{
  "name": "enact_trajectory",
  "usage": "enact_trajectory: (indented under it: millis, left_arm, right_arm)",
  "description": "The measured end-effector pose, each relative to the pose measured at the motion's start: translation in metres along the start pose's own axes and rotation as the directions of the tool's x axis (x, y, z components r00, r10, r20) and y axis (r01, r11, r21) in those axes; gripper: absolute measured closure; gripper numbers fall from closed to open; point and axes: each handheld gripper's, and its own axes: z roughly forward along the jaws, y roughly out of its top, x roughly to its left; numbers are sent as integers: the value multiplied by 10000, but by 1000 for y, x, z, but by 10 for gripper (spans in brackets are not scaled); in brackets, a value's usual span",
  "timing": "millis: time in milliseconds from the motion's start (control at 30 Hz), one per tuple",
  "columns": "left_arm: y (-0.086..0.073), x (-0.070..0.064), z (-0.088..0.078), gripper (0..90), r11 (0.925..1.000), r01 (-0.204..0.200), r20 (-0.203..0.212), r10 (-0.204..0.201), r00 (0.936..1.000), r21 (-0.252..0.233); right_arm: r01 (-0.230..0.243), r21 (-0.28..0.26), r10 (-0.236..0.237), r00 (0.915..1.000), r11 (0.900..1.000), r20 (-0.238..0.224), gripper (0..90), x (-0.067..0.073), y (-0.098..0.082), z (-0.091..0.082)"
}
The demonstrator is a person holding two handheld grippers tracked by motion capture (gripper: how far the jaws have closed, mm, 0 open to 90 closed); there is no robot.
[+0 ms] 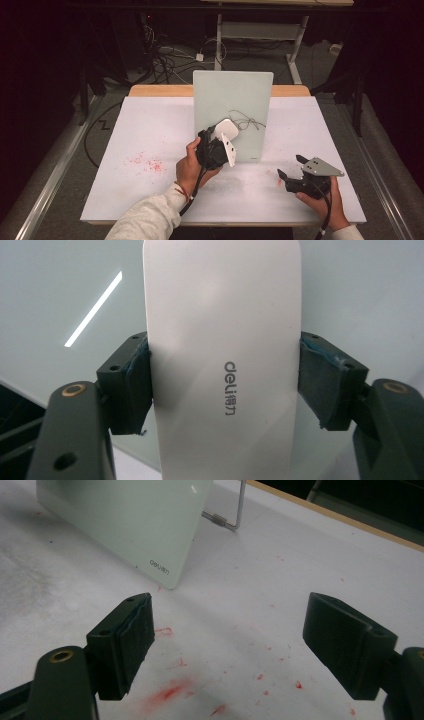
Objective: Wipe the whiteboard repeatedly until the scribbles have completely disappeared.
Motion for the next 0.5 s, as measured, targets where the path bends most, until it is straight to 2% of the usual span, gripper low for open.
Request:
enact_trajectory:
  millis: [300, 500]
  left_arm:
    - [26, 17, 0, 289, 9993, 230, -67, -232, 9997, -285]
    - [29, 11, 1, 289, 9990, 226, -142, -232, 9996, -385]
  right_arm:
    - [-41, 10, 41, 10000, 10000, 25, 212, 0, 0, 0]
    - [-28, 12, 28, 10000, 10000, 6, 212, -1, 0, 0]
